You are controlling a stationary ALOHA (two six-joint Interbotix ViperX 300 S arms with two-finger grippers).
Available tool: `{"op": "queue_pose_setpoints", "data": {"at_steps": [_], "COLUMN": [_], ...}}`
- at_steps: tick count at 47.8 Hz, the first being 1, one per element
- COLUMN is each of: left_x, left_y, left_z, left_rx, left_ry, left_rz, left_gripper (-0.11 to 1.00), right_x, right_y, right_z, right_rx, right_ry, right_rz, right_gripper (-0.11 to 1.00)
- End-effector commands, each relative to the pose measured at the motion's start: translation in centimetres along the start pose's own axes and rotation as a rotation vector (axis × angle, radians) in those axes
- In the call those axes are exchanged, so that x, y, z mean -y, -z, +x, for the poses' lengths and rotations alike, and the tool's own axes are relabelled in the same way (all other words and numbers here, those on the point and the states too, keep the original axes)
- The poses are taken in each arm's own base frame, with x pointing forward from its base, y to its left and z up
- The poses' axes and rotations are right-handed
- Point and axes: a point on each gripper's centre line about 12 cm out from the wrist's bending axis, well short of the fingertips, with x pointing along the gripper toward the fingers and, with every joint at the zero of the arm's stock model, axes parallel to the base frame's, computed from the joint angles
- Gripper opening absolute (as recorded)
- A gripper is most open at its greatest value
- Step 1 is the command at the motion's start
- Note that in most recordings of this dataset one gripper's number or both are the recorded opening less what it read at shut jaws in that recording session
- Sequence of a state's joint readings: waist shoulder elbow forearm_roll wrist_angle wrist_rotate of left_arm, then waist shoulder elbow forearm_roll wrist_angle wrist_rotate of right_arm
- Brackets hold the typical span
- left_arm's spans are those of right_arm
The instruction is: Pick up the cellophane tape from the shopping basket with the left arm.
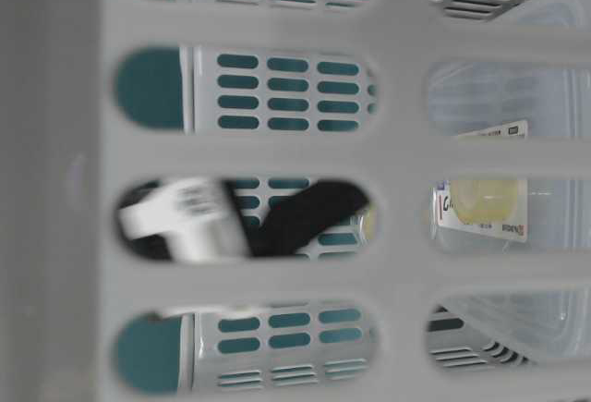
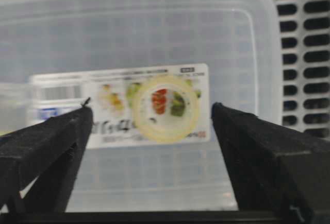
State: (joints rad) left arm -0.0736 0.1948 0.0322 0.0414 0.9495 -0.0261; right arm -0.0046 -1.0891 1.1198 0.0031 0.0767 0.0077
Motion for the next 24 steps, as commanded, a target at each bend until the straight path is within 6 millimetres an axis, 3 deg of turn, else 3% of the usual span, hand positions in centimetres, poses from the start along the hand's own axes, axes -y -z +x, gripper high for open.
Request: {"op": "queue_pose_setpoints", "data": {"at_steps": [1, 24], "left_x": [0.2, 0.4], "left_y": [-0.4, 0.7], "left_z": [0.1, 2.6], "left_rx": [0.008, -0.003], "left_ry": [-0.001, 0.002], "left_rz": [-0.008, -0.022], "left_gripper": [0.90, 0.90], "right_x": [0.0, 0.1], "right_y": [-0.4, 0.0], "right_z": [0.1, 0.0], "right_rx": [0.014, 0.008], "right_ry": [0.001, 0.004], "right_rz": [0.003, 0.004], "right_gripper": [0.75, 0.75]}}
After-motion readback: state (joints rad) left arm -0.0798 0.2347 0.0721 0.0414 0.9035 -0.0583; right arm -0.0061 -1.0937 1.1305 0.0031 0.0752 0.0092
